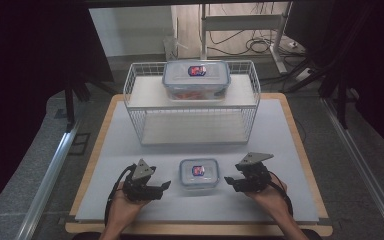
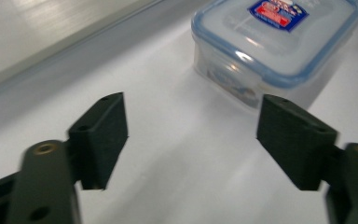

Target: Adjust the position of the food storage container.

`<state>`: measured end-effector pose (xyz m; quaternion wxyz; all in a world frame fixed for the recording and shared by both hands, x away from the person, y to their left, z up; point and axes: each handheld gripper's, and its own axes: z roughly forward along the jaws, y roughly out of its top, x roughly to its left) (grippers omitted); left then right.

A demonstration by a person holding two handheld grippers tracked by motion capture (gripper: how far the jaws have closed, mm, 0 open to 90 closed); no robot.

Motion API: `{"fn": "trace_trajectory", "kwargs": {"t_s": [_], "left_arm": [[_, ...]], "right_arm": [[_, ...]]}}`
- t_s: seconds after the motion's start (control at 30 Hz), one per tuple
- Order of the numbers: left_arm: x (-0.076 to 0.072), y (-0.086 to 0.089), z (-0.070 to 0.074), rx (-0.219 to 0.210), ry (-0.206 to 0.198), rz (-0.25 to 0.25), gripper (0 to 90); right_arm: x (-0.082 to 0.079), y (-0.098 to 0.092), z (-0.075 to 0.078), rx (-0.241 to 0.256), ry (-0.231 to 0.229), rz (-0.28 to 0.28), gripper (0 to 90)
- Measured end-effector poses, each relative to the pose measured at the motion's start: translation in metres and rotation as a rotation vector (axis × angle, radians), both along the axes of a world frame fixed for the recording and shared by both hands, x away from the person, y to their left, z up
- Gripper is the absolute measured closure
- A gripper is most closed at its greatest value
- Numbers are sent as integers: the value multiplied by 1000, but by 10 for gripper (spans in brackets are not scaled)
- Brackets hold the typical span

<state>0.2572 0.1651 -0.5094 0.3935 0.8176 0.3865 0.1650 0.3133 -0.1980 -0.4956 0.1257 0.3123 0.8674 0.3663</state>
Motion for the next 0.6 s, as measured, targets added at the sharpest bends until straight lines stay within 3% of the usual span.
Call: {"fn": "trace_trajectory", "kwargs": {"t_s": [0.1, 0.2, 0.27, 0.47, 0.6], "left_arm": [[-1, 4, -3, -10, 45, -8, 170], [0, 3, -4, 15, 75, -33, 124], [0, 2, -5, 17, 71, -45, 103], [-1, -3, -9, 60, 50, -61, 56], [0, -2, -10, 51, 30, -53, 49]], "right_arm": [[-1, 1, 0, 30, -9, 14, 237], [-1, 1, -2, 56, 7, 30, 151], [-1, -1, -3, 67, 20, 35, 107], [0, -6, -6, 61, 34, 32, 84], [0, -7, -7, 57, 41, 29, 78]]}}
